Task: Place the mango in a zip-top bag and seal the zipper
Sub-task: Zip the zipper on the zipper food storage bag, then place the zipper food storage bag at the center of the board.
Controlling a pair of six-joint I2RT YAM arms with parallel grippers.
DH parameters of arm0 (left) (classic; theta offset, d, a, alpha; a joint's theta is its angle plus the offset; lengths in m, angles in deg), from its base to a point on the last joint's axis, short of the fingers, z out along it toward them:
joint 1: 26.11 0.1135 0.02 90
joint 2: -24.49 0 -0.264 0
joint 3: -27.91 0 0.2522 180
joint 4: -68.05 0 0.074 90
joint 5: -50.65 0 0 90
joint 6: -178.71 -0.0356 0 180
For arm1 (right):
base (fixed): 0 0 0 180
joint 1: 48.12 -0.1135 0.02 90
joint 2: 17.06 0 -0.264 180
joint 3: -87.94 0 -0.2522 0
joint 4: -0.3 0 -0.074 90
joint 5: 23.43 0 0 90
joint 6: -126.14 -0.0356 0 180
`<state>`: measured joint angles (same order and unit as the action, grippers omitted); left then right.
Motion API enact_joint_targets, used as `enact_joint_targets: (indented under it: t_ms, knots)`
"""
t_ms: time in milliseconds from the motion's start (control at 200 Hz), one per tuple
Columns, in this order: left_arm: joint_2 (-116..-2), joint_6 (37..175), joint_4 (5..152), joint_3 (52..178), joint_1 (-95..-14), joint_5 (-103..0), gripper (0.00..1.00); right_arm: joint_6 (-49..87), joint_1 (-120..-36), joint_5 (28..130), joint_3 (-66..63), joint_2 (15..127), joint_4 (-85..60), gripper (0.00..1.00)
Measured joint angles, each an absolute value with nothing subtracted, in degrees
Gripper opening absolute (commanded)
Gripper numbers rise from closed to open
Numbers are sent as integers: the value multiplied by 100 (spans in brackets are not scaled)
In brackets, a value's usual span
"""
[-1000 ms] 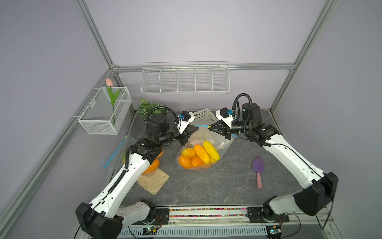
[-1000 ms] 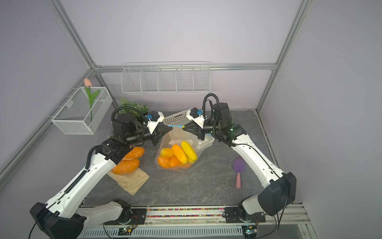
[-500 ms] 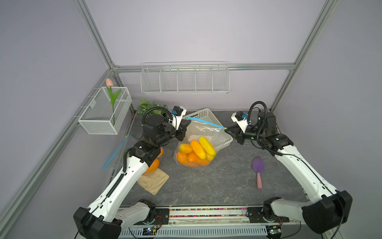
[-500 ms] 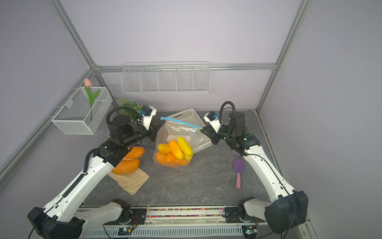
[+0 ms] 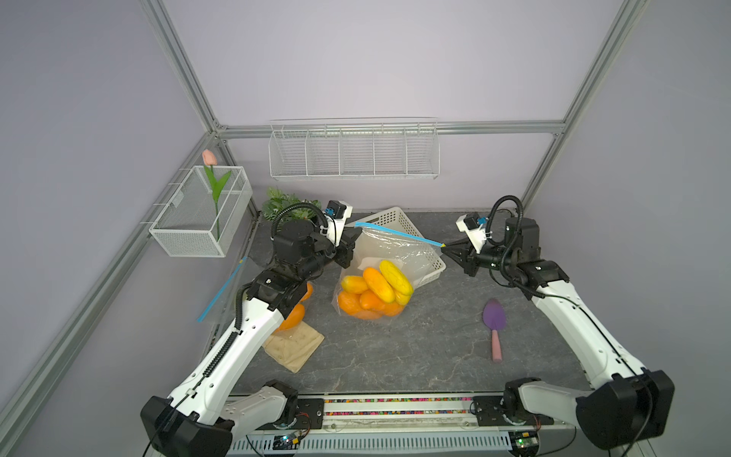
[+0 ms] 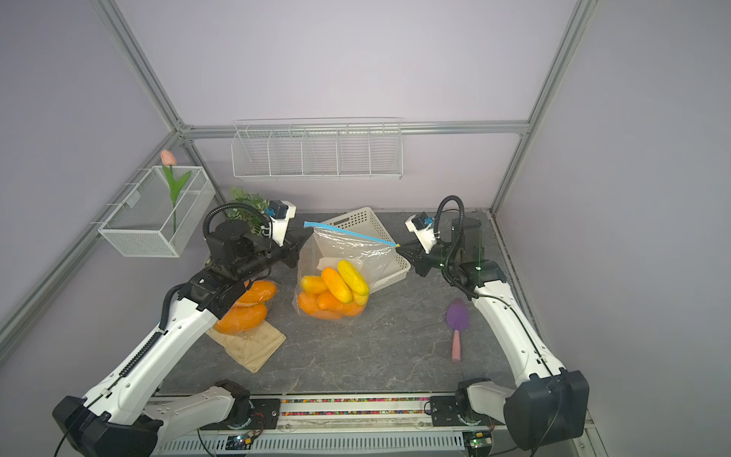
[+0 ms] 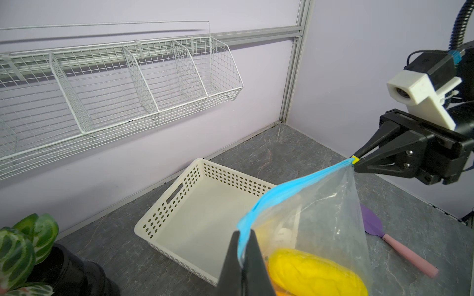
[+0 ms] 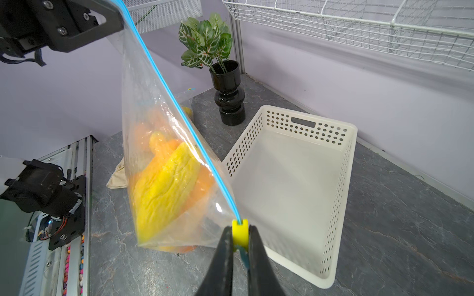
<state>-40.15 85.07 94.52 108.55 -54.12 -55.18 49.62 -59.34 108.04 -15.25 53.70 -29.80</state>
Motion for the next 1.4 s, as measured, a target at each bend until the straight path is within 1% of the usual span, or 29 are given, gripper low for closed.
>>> enact_joint_targets:
  t_ms: [100, 150, 215, 290, 330, 370, 385, 490, 525, 555, 615, 720, 825, 900, 990, 1045, 1105, 1165, 1240, 1250, 1264, 1284, 1289, 1344, 1374, 1399]
  knots:
    - [-4037, 8566, 9467, 10922, -5412, -5523, 0, 4942, -5923, 10870, -1525, 5381, -2932, 15]
    - [-4065, 8612, 9470, 10981, -5408, -5534, 0, 4909, -5908, 10953, -1525, 5383, -2877, 20]
    - [-4135, 8726, 9439, 11097, -5353, -5571, 0, 4782, -5858, 11156, -1543, 5388, -2711, 37]
    - [-4293, 8938, 9323, 11309, -5303, -5759, 0, 4430, -5788, 11458, -1632, 5388, -2265, 47]
    - [-4419, 9023, 9299, 11486, -5344, -5857, 0, 4203, -5773, 11545, -1676, 5385, -2036, 59]
    - [-4559, 9091, 9260, 11692, -5484, -5901, 0, 4070, -5768, 11547, -1691, 5370, -1891, 75]
    - [-4605, 9115, 9244, 11766, -5543, -5927, 0, 4055, -5773, 11549, -1694, 5359, -1826, 79]
    - [-4975, 9130, 9199, 12352, -6151, -5958, 0, 3816, -5762, 11066, -1696, 5097, -1758, 100]
    - [-5117, 9130, 9181, 12577, -6343, -5953, 0, 3768, -5757, 10813, -1702, 4942, -1767, 93]
    - [-5246, 9130, 9153, 12778, -6472, -5951, 0, 3744, -5753, 10577, -1709, 4791, -1771, 89]
    - [-5576, 9132, 9063, 13250, -6658, -5905, 0, 3655, -5746, 10078, -1763, 4435, -1730, 89]
    - [-6336, 9218, 8871, 14170, -6732, -5704, 0, 3561, -5725, 9228, -2054, 3768, -1566, 89]
    - [-7477, 9401, 8698, 15399, -6763, -5503, 0, 3449, -5694, 8387, -2463, 3281, -1360, 89]
    - [-8474, 9583, 8619, 16439, -6807, -5389, 0, 3333, -5666, 7873, -3007, 2935, -973, 89]
    - [-9755, 9779, 8536, 17893, -6899, -5322, 0, 3237, -5620, 7517, -3573, 2658, -744, 89]
    - [-10588, 9926, 8473, 18828, -6962, -5302, 0, 3202, -5587, 7377, -3676, 2653, -742, 89]
    - [-11333, 10092, 8272, 19543, -7014, -5302, 0, 3182, -5545, 7318, -3682, 2723, -735, 89]
    - [-11846, 10234, 8055, 19825, -7056, -5297, 0, 3180, -5499, 7300, -3682, 2776, -744, 89]
    - [-12157, 10341, 7865, 19678, -7086, -5245, 0, 3180, -5427, 7325, -3685, 2806, -768, 89]
    - [-12181, 10354, 7861, 19626, -7086, -5236, 2, 3180, -5421, 7327, -3685, 2809, -770, 89]
    - [-12201, 10361, 7835, 19549, -7089, -5219, 8, 3180, -5408, 7338, -3685, 2811, -772, 89]
    - [-12216, 10370, 7784, 19403, -7089, -5199, 18, 3180, -5384, 7349, -3685, 2811, -774, 89]
    - [-12216, 10365, 7778, 19379, -7089, -5195, 22, 3180, -5379, 7349, -3685, 2811, -774, 89]
    - [-12220, 10391, 7688, 19018, -7082, -5109, 46, 3180, -5329, 7388, -3685, 2811, -770, 89]
    - [-12220, 10402, 7651, 18874, -7076, -5085, 56, 3178, -5296, 7410, -3685, 2813, -772, 89]
    - [-12220, 10411, 7636, 18802, -7073, -5068, 61, 3174, -5274, 7434, -3685, 2815, -772, 89]
